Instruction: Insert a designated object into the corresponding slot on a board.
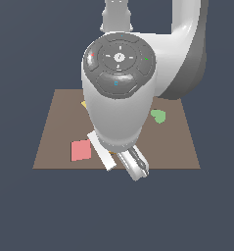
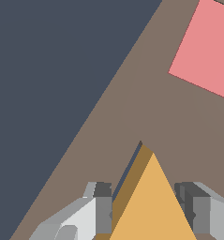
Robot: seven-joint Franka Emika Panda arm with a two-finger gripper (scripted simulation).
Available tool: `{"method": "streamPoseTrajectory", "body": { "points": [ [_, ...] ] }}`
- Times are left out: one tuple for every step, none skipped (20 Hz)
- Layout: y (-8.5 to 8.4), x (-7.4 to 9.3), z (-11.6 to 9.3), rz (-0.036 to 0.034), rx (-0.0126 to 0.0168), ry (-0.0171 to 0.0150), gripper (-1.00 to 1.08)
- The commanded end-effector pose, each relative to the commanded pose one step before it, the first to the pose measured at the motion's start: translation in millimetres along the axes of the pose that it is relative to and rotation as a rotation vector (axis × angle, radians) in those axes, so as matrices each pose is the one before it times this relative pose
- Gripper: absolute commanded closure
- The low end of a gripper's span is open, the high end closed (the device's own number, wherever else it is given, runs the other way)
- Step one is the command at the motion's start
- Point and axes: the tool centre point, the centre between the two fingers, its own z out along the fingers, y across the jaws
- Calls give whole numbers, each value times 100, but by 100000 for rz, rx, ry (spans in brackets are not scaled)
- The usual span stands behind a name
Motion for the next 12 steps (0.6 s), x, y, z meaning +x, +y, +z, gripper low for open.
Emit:
{"method": "streamPoseTrajectory", "body": {
  "points": [
    [36, -20, 571, 279, -60, -63, 108],
    [3, -5, 164, 84, 5, -6, 108],
    [-10, -19, 55, 0, 0, 0, 108],
    [0, 0, 0, 0, 0, 0, -92],
    [0, 0, 0, 0, 0, 0, -92],
    [0, 0, 0, 0, 0, 0, -92],
    [0, 0, 0, 0, 0, 0, -92],
    [0, 0, 0, 0, 0, 0, -92],
    [0, 0, 0, 0, 0, 0, -92],
    [0, 0, 0, 0, 0, 0, -92],
    [0, 0, 0, 0, 0, 0, -92],
    [0, 0, 0, 0, 0, 0, -92]
  ]
}}
